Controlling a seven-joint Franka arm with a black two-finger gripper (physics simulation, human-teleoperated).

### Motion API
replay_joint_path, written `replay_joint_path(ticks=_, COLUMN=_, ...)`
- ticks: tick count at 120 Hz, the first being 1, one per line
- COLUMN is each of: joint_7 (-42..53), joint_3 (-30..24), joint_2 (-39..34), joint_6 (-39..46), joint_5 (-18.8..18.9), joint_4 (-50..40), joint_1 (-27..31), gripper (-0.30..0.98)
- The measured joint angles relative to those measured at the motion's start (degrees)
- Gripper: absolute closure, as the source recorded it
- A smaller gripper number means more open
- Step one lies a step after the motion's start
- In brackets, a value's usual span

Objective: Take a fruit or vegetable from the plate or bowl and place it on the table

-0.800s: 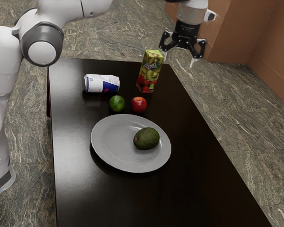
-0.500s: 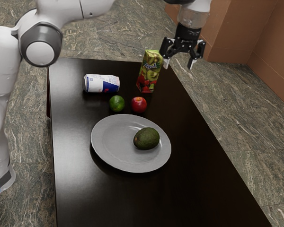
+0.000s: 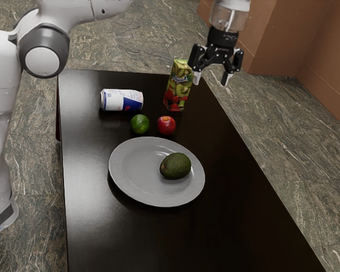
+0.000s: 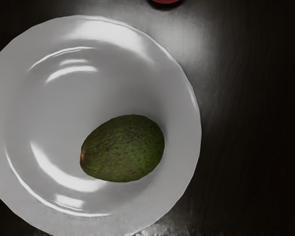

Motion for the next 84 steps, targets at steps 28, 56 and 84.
replay_joint_path(ticks=28, joint_7=19.2, joint_3=0.1, joint_2=-12.2, joint_6=8.5, joint_5=1.6, joint_4=-24.6, joint_1=-3.9, gripper=0.0)
replay_joint_path(ticks=56, joint_7=39.7, joint_3=0.2, joint_2=-13.1, joint_6=20.5, joint_5=3.6, joint_4=-33.7, joint_1=-7.2, gripper=0.0)
replay_joint_path(ticks=84, joint_7=55.4, joint_3=0.1, joint_2=-20.2, joint_6=26.1, joint_5=4.1, joint_4=-46.4, joint_1=-4.7, gripper=0.0)
